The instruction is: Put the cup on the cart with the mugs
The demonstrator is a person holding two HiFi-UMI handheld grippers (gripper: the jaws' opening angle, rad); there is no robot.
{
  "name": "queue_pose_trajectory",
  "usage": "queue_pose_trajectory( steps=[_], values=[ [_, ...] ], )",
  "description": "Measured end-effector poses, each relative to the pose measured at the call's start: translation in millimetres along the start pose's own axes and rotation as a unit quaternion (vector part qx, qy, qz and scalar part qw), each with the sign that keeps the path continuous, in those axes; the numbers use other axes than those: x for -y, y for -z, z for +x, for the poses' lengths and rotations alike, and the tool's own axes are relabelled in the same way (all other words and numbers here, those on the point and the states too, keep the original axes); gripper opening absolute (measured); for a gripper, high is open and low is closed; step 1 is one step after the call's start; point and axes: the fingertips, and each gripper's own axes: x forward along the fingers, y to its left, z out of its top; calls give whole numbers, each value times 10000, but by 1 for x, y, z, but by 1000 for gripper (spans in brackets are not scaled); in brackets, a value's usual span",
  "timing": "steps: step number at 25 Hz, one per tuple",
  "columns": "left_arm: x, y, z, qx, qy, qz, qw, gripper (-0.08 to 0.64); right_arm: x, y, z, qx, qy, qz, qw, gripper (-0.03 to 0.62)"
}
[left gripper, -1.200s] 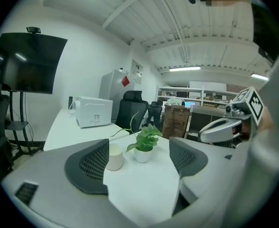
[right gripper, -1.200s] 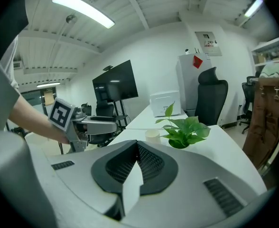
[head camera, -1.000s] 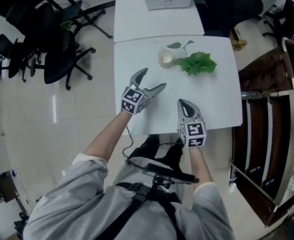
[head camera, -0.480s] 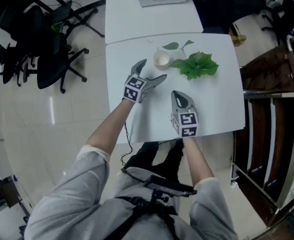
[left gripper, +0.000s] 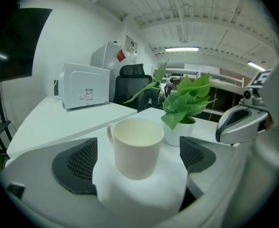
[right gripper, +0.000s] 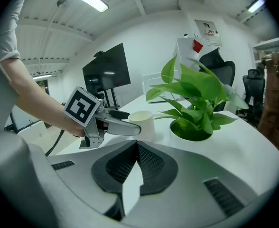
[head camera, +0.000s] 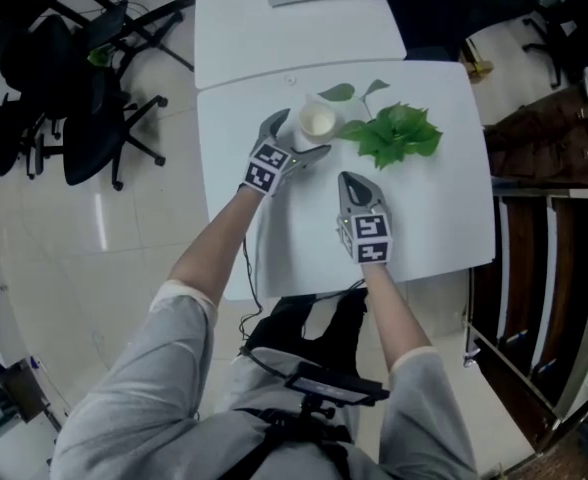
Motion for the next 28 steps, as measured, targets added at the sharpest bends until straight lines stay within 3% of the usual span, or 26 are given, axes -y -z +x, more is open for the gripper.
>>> queue_pose_trajectory(
  steps=[13, 15, 17, 28],
  values=[
    [3, -3, 27, 6, 125, 84, 9999, 526, 11, 2, 6, 61, 89, 305, 9995, 6],
    [2, -1, 29, -32, 62, 141, 9999, 504, 15, 4, 4, 58, 115, 347, 9993, 6],
    [-1, 0, 28, -73, -15, 227, 9997, 414, 15, 4, 2, 59, 117, 369, 9992, 6],
    [-11, -3, 24, -15, -304, 173, 9994, 410, 13, 8, 1, 13, 36, 394, 9992, 6]
  ],
)
